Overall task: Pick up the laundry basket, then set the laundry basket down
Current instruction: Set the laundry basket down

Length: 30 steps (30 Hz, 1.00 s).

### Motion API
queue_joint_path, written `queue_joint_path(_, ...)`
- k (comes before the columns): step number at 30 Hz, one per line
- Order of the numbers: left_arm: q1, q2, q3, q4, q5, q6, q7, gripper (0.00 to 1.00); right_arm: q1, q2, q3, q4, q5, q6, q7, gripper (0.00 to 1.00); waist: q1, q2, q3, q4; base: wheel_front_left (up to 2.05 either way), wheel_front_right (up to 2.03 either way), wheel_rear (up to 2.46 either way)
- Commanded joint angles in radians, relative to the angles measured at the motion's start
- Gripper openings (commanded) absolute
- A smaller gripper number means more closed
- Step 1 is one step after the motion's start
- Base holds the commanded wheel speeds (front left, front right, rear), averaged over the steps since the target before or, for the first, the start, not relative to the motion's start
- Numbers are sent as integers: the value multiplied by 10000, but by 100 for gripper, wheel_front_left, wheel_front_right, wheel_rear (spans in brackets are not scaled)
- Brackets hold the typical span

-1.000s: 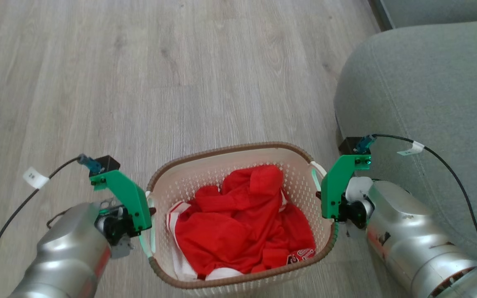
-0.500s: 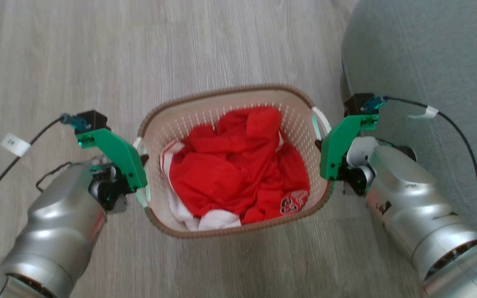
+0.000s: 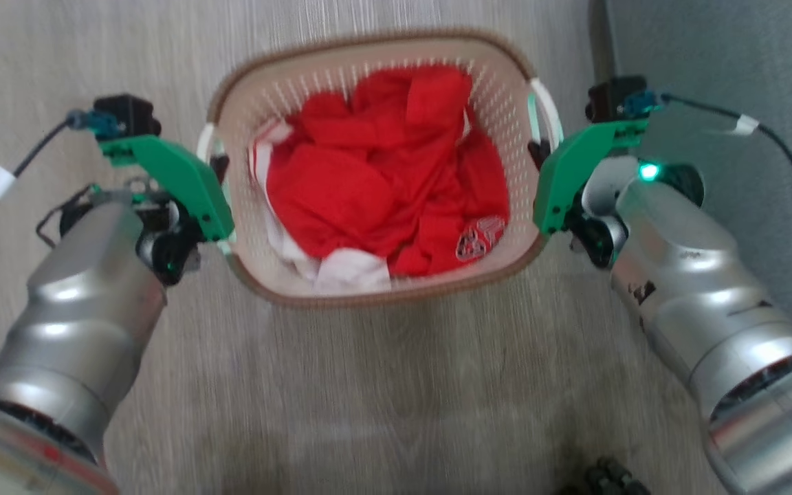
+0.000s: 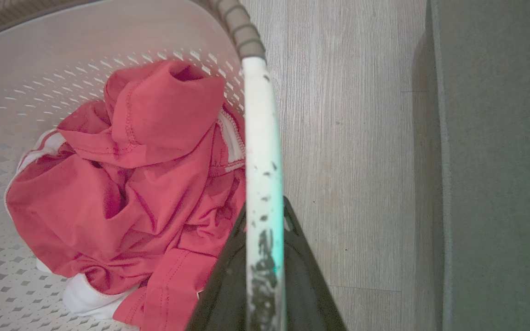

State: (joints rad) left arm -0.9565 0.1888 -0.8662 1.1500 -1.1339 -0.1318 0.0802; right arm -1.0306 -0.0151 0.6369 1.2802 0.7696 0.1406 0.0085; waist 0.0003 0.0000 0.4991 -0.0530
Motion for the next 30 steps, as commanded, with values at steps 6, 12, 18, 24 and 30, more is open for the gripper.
queue_joint_path(6, -1079, 753, 119, 84, 192, 11, -1338, 0, -474, -404, -78, 103, -451, -99, -1002, 0, -3, 0, 1793, -110, 0, 0, 0)
queue_joint_path(12, -1433, 625, -10, 263, 319, 11, -2287, 0, -724, -462, -202, 104, -826, -99, -1837, 0, -3, 0, 2659, -67, 0, 0, 0)
queue_joint_path(18, -1623, 552, -139, 380, 383, 11, -2809, 0, -804, -523, -383, 104, -1155, -99, -2341, 0, -3, 0, 3256, -31, 0, 0, 0)
queue_joint_path(24, -1807, 483, -300, 468, 418, 11, -3085, 0, -830, -558, -781, 105, -1546, -99, -2620, 0, -3, 0, 3846, 13, 0, 0, 0)
queue_joint_path(30, -1814, 449, -450, 445, 262, 11, -3077, 0, -750, -518, -1266, 105, -1858, -99, -2676, 0, -3, 0, 4204, 17, 0, 0, 0)
